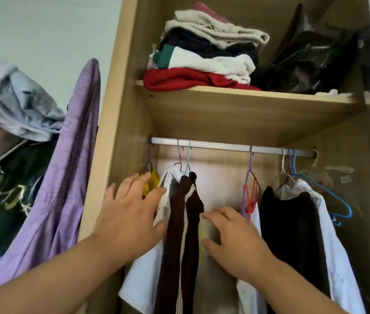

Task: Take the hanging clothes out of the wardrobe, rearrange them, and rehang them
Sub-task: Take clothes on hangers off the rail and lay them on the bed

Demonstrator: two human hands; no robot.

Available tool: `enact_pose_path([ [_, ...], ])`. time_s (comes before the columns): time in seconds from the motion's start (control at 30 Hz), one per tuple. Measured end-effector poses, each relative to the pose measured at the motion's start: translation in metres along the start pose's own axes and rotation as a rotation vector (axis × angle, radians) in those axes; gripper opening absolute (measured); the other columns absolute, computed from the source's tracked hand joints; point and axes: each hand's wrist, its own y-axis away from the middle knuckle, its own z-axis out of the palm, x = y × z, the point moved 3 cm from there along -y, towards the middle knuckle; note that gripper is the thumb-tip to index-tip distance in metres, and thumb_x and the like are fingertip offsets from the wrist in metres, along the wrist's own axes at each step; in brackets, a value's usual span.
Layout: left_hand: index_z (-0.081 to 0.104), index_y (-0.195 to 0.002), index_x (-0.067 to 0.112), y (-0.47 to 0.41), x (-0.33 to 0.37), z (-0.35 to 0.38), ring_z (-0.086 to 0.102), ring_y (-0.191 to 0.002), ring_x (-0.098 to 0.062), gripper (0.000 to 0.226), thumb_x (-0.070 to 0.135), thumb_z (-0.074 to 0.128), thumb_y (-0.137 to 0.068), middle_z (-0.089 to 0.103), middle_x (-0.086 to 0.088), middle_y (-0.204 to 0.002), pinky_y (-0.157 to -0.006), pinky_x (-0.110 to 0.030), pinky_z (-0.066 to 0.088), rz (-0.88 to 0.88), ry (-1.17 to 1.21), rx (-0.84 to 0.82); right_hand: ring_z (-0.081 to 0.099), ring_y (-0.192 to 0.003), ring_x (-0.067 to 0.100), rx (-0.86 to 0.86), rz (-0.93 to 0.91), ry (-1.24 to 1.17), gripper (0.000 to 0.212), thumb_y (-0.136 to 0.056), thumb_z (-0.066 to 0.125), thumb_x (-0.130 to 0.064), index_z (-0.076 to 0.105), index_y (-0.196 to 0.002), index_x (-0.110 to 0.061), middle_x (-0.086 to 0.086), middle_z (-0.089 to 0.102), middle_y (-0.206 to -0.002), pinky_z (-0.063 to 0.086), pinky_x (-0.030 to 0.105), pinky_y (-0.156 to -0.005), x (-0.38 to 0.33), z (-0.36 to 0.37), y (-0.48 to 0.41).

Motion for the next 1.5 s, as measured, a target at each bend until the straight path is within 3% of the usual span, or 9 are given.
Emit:
enact_pose_path([
  [0.1, 0.065, -0.113, 0.026, -0.017, -0.02, -0.01, 0.04, -0.131, -0.035, 0.057, 0.049, 0.05, -0.063, 0.049, -0.014, -0.139, -0.101, -0.056, 0.033, 0.086, -0.099, 0.159, 0.04, -0.128, 0.014, 0.02, 0.033, -0.017, 0.06, -0.082, 0.053, -0.054, 0.034, -0.139, -0.043, -0.011, 0.037, -0.14, 0.034, 0.037, -0.104, -0.003, 0.003, -0.026],
  [0.37, 0.054, -0.13, 0.027, -0.088, -0.057, -0.031, 0.014, -0.144, -0.035, 0.064, 0.048, 0.059, -0.07, 0.022, -0.017, -0.155, -0.111, -0.054, 0.021, 0.031, -0.164, 0.312, 0.047, -0.121, 0.023, 0.017, 0.148, -0.068, 0.062, -0.082, 0.058, -0.049, 0.037, -0.139, -0.034, 0.0, 0.044, -0.134, 0.041, 0.043, -0.1, -0.009, 0.004, -0.106],
  [0.5, 0.057, -0.116, 0.031, -0.113, -0.061, -0.041, 0.004, -0.144, -0.036, 0.049, 0.052, 0.053, -0.072, 0.013, -0.014, -0.157, -0.11, -0.061, 0.015, -0.058, -0.191, 0.361, 0.05, -0.12, 0.025, 0.026, 0.232, -0.069, 0.062, -0.083, 0.056, -0.052, 0.041, -0.137, -0.026, 0.003, 0.049, -0.133, 0.042, 0.041, -0.098, -0.007, 0.005, -0.15],
  [0.67, 0.064, -0.098, 0.027, -0.115, -0.063, -0.039, 0.008, -0.143, -0.041, 0.038, 0.05, 0.047, -0.072, 0.019, -0.017, -0.155, -0.108, -0.055, 0.023, -0.066, -0.208, 0.367, 0.054, -0.116, 0.027, 0.038, 0.34, -0.364, 0.053, -0.086, 0.061, -0.038, 0.051, -0.129, -0.008, 0.009, 0.059, -0.125, 0.041, 0.029, -0.092, -0.007, 0.018, -0.188],
  [0.8, 0.068, -0.096, 0.027, -0.113, -0.063, -0.039, 0.009, -0.143, -0.037, 0.038, 0.048, 0.046, -0.073, 0.022, -0.013, -0.155, -0.109, -0.054, 0.022, -0.04, -0.188, 0.392, 0.057, -0.083, 0.028, -0.017, 0.45, -0.506, 0.023, -0.082, 0.064, -0.03, 0.055, -0.075, -0.011, 0.006, 0.058, -0.08, 0.043, 0.03, -0.069, -0.004, 0.043, -0.206],
  [1.03, 0.07, -0.099, 0.029, -0.112, -0.065, -0.039, 0.008, -0.144, -0.034, 0.047, 0.05, 0.036, -0.073, 0.031, -0.009, -0.152, -0.111, -0.053, 0.021, -0.022, -0.139, 0.425, 0.05, -0.081, 0.03, 0.041, 0.673, -0.461, 0.032, -0.092, 0.049, -0.02, 0.042, -0.062, -0.012, 0.01, 0.054, -0.083, 0.037, 0.027, -0.067, 0.016, 0.06, -0.227],
  [1.13, 0.07, -0.099, 0.029, -0.112, -0.065, -0.039, 0.009, -0.144, -0.034, 0.047, 0.05, 0.036, -0.073, 0.035, -0.008, -0.15, -0.111, -0.053, 0.021, -0.021, -0.121, 0.43, 0.05, -0.083, 0.033, 0.06, 0.683, -0.446, 0.028, -0.092, 0.047, -0.015, 0.048, -0.066, -0.007, 0.016, 0.058, -0.086, 0.036, 0.028, -0.068, 0.023, 0.055, -0.227],
  [1.27, 0.071, -0.096, 0.028, -0.114, -0.066, -0.038, 0.013, -0.144, -0.034, 0.045, 0.05, 0.039, -0.073, 0.042, -0.008, -0.144, -0.11, -0.054, 0.022, -0.013, -0.106, 0.446, 0.057, -0.106, 0.034, 0.142, 0.665, -0.431, 0.028, -0.093, 0.042, -0.014, 0.061, -0.108, 0.0, 0.021, 0.061, -0.117, 0.042, 0.03, -0.077, 0.038, 0.033, -0.227],
  [1.5, 0.072, -0.092, 0.026, -0.114, -0.066, -0.038, 0.013, -0.143, -0.035, 0.043, 0.048, 0.041, -0.073, 0.045, -0.01, -0.141, -0.109, -0.055, 0.021, -0.011, -0.099, 0.448, 0.051, -0.076, 0.027, 0.207, 0.575, -0.298, 0.012, -0.083, 0.053, -0.011, 0.055, -0.074, -0.003, 0.012, 0.059, -0.082, 0.035, 0.027, -0.053, 0.054, -0.017, -0.201],
])
